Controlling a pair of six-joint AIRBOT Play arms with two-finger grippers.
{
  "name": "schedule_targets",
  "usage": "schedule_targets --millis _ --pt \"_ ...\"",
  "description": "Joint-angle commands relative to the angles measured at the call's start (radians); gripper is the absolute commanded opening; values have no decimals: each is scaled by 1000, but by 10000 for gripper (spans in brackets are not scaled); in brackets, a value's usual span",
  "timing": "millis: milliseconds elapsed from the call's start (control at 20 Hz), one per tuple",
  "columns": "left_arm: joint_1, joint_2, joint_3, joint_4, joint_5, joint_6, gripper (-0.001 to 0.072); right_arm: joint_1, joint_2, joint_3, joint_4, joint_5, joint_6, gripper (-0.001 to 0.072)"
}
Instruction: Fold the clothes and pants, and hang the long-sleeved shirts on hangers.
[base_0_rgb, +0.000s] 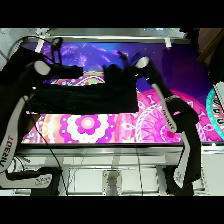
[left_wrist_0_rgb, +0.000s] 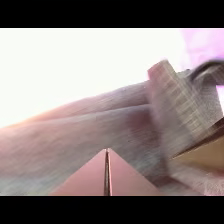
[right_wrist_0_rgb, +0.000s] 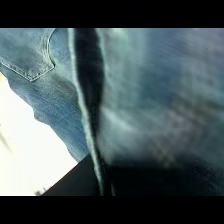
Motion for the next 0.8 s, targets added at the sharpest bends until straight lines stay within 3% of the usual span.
schedule_targets --millis 0,50,100,300,500,600,750 --pt "54 25 0 4 -78 1 26 130 -51 -6 -48 -95 57 134" --pt "50 25 1 3 -77 1 26 146 -51 -5 -45 -85 57 382" --pt "50 25 1 2 -77 1 26 151 -50 3 -38 -50 57 520" --pt "58 26 1 4 -87 1 26 71 12 21 -108 198 8 516" --pt "60 27 1 4 -95 1 26 -140 130 18 -353 444 -16 515" --pt "60 27 1 4 -95 1 26 -250 153 -8 -413 448 -22 515" --pt "60 25 1 3 -95 1 26 -375 143 -97 -315 330 5 516"
